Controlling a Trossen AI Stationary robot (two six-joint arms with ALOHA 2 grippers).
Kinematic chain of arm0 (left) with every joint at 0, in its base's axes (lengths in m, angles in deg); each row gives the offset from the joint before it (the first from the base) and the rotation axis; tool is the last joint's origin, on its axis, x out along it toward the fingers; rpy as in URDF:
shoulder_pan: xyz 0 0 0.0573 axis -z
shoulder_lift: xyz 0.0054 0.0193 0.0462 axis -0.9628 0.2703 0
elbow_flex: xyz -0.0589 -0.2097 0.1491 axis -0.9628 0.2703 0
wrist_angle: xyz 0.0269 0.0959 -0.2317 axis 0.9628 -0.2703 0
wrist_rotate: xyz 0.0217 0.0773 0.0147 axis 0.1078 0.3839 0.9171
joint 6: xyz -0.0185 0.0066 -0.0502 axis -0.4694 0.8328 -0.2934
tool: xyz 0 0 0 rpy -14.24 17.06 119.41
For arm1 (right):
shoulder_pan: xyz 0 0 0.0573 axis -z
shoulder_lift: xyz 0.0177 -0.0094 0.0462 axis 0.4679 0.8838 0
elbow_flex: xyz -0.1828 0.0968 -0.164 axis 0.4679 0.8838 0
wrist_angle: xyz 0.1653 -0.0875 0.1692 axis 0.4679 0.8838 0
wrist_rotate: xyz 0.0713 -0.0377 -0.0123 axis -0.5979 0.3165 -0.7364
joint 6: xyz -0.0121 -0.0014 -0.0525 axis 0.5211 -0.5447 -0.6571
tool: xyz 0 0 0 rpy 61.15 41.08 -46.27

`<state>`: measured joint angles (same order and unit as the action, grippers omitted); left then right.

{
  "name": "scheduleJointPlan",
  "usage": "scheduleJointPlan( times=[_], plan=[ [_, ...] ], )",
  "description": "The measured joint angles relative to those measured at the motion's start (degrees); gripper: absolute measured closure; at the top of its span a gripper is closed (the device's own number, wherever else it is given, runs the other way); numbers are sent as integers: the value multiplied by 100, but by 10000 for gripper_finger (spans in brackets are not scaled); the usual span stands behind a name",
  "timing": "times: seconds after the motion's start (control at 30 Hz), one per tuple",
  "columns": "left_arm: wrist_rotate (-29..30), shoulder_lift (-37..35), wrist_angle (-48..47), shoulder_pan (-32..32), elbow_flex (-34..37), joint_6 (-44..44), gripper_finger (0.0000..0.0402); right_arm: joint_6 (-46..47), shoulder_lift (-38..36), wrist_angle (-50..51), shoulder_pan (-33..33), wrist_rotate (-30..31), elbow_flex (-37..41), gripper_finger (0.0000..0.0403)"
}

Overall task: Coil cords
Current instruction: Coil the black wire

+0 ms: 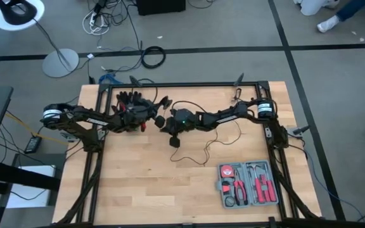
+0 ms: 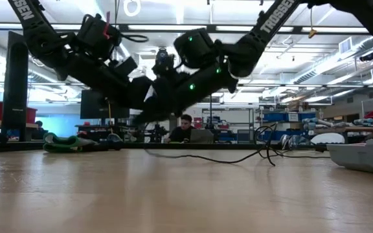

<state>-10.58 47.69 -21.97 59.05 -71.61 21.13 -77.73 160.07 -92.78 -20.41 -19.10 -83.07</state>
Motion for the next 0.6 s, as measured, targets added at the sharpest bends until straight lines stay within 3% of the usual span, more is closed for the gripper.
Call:
scheduleJointPlan(
  times=[0.47,0.6],
  plan=[
    [-1022,-2,-570,-2,2,139,401,-642,-1109,1666,421,-483,-2,403],
    [-1270,-2,-613,1,2,43,401,-646,-1205,1684,595,-1359,-2,403]
  ],
)
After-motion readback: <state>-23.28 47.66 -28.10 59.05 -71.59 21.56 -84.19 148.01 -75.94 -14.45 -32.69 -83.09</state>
